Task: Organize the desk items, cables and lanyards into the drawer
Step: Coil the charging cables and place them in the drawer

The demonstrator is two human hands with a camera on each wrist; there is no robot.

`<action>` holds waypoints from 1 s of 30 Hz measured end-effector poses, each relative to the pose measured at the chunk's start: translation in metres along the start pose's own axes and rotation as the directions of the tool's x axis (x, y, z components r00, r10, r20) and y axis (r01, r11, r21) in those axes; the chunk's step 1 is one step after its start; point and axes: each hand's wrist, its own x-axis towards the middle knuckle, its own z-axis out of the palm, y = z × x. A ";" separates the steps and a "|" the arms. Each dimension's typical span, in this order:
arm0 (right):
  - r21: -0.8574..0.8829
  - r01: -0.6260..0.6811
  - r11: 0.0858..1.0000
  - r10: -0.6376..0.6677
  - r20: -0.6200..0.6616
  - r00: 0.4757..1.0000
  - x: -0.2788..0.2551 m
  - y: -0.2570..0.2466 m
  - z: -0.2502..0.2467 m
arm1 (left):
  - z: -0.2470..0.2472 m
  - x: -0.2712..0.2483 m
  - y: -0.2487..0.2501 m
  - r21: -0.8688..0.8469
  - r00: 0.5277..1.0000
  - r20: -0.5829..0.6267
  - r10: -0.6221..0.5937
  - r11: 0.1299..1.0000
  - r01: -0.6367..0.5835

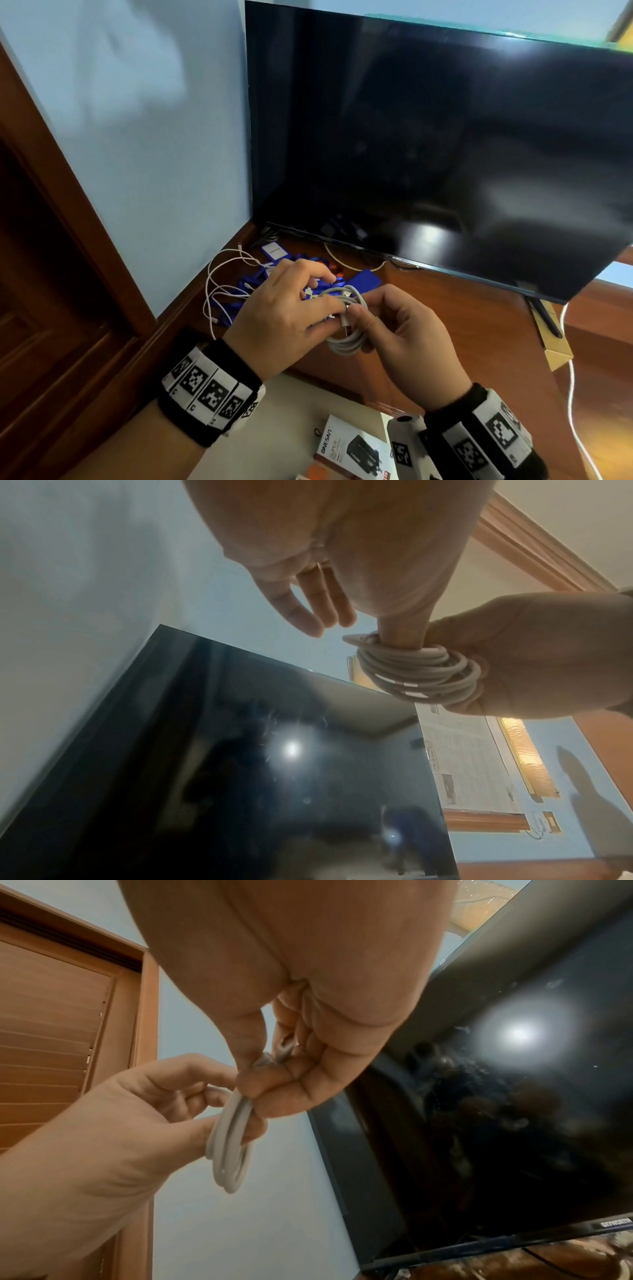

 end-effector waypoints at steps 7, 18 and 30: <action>-0.010 0.018 1.000 -0.018 0.002 1.000 -0.002 0.014 0.004 | 0.000 -0.001 -0.003 0.008 0.993 0.075 0.089 0.996 -0.090; 0.038 -0.083 0.996 0.081 0.056 0.995 -0.006 0.016 0.005 | 0.003 -0.017 -0.009 -0.154 0.996 0.046 0.073 0.986 -0.065; 0.037 -0.167 0.985 0.162 0.115 0.980 -0.011 0.026 0.016 | 0.017 -0.052 0.005 -0.301 0.982 -0.054 -0.178 0.941 0.154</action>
